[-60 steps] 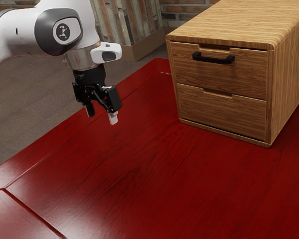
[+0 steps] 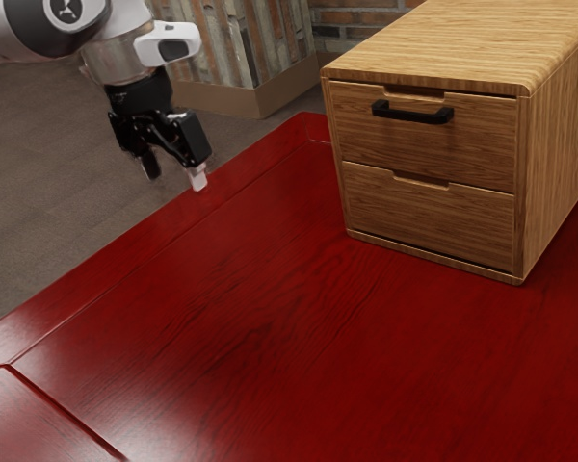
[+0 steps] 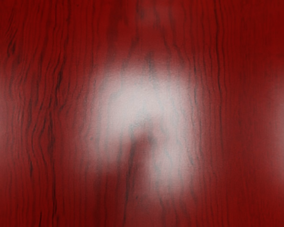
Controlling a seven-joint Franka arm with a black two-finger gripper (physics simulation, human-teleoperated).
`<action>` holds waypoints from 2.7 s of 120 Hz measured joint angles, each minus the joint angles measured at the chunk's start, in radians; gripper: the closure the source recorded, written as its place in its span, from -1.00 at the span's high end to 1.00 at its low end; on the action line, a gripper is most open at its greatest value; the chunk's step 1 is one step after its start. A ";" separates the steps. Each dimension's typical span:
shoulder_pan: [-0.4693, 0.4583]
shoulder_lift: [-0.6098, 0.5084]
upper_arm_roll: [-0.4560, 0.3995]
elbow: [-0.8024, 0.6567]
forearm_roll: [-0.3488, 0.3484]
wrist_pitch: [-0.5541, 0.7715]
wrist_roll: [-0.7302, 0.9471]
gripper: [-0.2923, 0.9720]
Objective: Pull the drawer handle with one arm to open the drawer
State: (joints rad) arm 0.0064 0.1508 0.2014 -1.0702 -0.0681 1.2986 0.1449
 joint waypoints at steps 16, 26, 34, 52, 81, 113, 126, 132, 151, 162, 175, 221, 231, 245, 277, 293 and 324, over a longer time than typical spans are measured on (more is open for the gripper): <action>0.032 0.000 -0.008 0.037 -0.019 -0.060 -0.015 0.54; 0.023 0.000 -0.009 0.040 -0.025 -0.083 -0.023 0.54; 0.025 0.000 -0.009 0.040 -0.025 -0.097 -0.028 0.54; 0.033 0.001 -0.003 0.039 -0.024 -0.116 -0.038 0.54; 0.034 0.009 -0.005 0.038 -0.023 -0.122 -0.049 0.54; 0.060 0.030 -0.006 0.031 -0.019 -0.110 -0.032 0.54; 0.055 0.032 -0.043 0.030 -0.030 -0.046 0.151 0.54; 0.055 0.032 -0.052 0.030 -0.039 -0.025 0.248 0.54; 0.043 0.033 -0.090 0.029 -0.026 -0.018 0.508 0.54; 0.042 0.054 -0.135 0.030 0.003 0.019 0.637 0.53; 0.042 0.084 -0.163 0.030 0.018 0.091 0.776 0.53; 0.035 0.296 -0.180 0.246 0.034 0.251 1.113 0.53; 0.036 0.344 -0.180 0.327 0.036 0.245 1.162 0.53; 0.036 0.354 -0.186 0.342 0.037 0.270 1.220 0.53; 0.047 0.355 -0.189 0.311 0.035 0.393 1.317 0.53; 0.049 0.357 -0.192 0.293 0.031 0.468 1.351 0.53; -0.024 0.393 -0.198 0.292 0.029 0.558 1.399 0.53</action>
State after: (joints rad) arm -0.0179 0.5433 0.0033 -0.7781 -0.0389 1.8571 1.5436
